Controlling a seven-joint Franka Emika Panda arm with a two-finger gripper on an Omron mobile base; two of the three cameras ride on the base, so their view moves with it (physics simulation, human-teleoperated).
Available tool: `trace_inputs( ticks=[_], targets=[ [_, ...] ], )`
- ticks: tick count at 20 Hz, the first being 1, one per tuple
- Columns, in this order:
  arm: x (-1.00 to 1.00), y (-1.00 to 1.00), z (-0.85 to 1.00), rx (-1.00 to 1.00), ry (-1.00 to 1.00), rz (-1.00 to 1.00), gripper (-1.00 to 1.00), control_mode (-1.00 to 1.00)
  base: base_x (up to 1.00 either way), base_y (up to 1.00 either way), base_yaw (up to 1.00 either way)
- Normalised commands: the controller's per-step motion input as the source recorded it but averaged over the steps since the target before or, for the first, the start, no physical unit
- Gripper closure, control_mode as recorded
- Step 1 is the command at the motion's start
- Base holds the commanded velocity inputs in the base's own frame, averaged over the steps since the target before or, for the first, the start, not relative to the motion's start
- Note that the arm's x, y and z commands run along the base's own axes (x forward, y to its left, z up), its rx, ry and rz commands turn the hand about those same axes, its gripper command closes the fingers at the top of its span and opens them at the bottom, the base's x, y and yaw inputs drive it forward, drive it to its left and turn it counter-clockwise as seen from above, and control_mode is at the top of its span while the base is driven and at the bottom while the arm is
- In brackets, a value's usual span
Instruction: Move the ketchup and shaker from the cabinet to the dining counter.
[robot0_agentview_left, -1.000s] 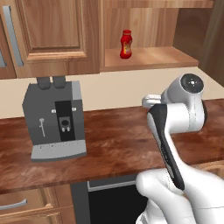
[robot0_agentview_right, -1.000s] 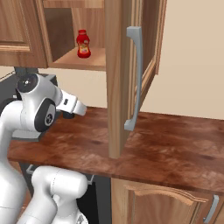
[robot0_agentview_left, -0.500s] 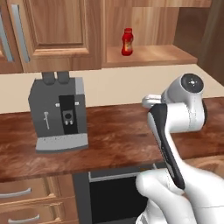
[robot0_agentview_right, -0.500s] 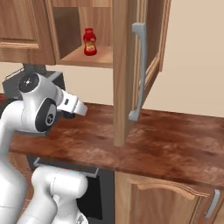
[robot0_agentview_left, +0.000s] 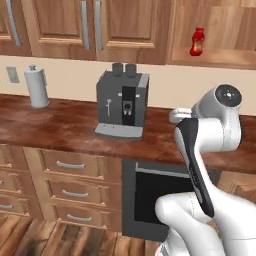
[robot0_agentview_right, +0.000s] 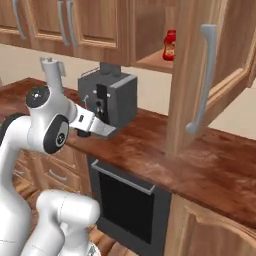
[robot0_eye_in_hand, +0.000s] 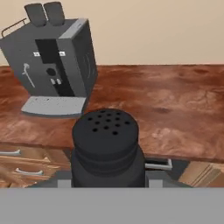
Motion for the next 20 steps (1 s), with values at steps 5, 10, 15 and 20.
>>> trace_inputs(
  ticks=[5,10,15,20],
  targets=[
    [0.00,0.00,0.00,0.00,0.00,0.00,1.00,1.00,-0.04,0.00,1.00],
    [0.00,0.00,0.00,0.00,0.00,0.00,1.00,1.00,-0.03,0.00,1.00],
    [0.00,0.00,0.00,0.00,0.00,0.00,1.00,1.00,-0.03,0.00,1.00],
    [0.00,0.00,0.00,0.00,0.00,0.00,1.00,1.00,-0.03,0.00,1.00]
  ],
)
